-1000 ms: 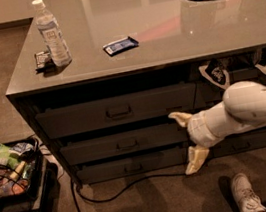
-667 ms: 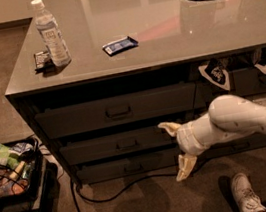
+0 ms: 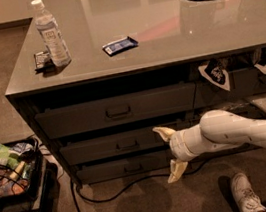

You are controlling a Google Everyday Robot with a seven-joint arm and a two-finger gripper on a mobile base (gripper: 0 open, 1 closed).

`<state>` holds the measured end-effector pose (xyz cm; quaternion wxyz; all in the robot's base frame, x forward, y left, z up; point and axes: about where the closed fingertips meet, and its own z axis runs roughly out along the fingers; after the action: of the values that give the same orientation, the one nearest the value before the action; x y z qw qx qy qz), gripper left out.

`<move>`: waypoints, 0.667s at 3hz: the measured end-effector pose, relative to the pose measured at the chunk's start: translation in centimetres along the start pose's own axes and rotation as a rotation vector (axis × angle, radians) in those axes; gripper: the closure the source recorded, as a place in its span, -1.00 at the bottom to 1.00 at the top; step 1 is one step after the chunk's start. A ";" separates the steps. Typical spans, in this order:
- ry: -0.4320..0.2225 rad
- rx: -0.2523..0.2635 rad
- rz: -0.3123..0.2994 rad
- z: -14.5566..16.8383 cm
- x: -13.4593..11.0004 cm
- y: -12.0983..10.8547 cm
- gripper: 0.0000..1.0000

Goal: Open middle drawer

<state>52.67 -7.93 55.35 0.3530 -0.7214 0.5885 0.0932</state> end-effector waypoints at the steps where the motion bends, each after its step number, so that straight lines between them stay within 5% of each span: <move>1: -0.005 0.004 0.005 1.0 0.6 0.1 -1.00; 2: 0.022 0.023 0.044 4.2 4.1 -0.7 -1.00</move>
Offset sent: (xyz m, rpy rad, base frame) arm 0.0667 -0.0210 -0.1143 -0.0141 0.0301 -0.1356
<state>55.69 -8.44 50.28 0.3527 -0.7050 0.6092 0.0865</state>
